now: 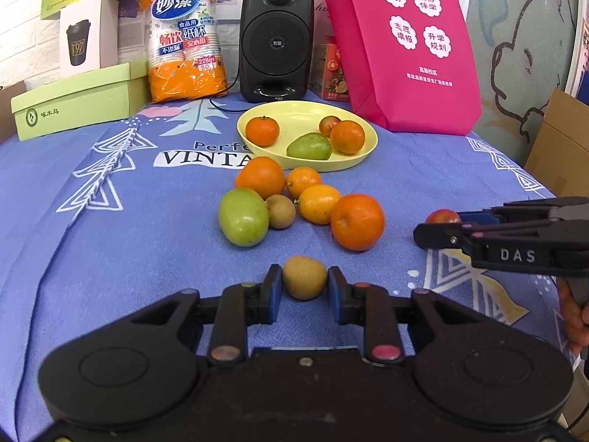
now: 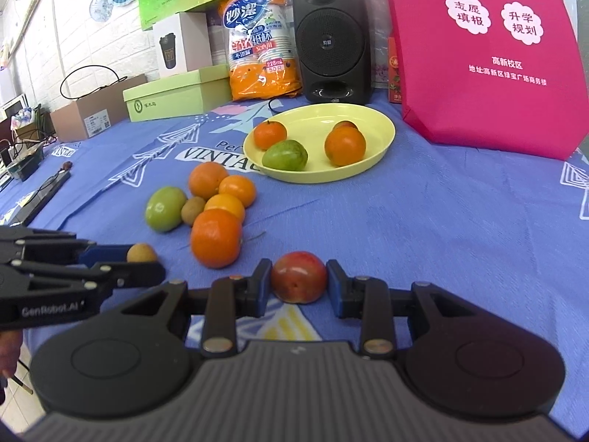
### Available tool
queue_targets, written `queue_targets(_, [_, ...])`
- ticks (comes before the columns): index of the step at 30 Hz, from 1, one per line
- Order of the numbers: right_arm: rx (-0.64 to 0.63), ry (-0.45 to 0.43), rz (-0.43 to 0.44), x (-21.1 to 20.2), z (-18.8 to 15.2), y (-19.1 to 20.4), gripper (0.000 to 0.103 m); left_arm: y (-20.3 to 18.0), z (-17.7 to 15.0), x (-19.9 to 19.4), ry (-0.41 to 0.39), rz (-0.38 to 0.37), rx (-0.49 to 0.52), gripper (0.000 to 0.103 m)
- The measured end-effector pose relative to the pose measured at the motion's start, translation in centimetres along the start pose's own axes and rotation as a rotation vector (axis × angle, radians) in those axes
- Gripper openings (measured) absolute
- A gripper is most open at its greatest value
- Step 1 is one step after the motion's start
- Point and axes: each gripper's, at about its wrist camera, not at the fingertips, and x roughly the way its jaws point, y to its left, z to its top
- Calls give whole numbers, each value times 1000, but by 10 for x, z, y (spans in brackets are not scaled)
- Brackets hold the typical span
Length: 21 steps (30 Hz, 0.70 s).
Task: Organize fruits
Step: 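Grasp a kiwi with the left tool while the right tool grasps a red tomato, then carry the kiwi and red tomato over the yellow plate and open both tools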
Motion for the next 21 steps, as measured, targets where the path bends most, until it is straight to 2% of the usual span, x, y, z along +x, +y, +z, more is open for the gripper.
queue_targets(10, [-45,-1,3,-21,-12,8,31,-1,0,-20,-20,-6,17,26])
queue_targets(21, [-36,-5,8,-25,-12,2,31,6,4,-36,-24,-49,30,26])
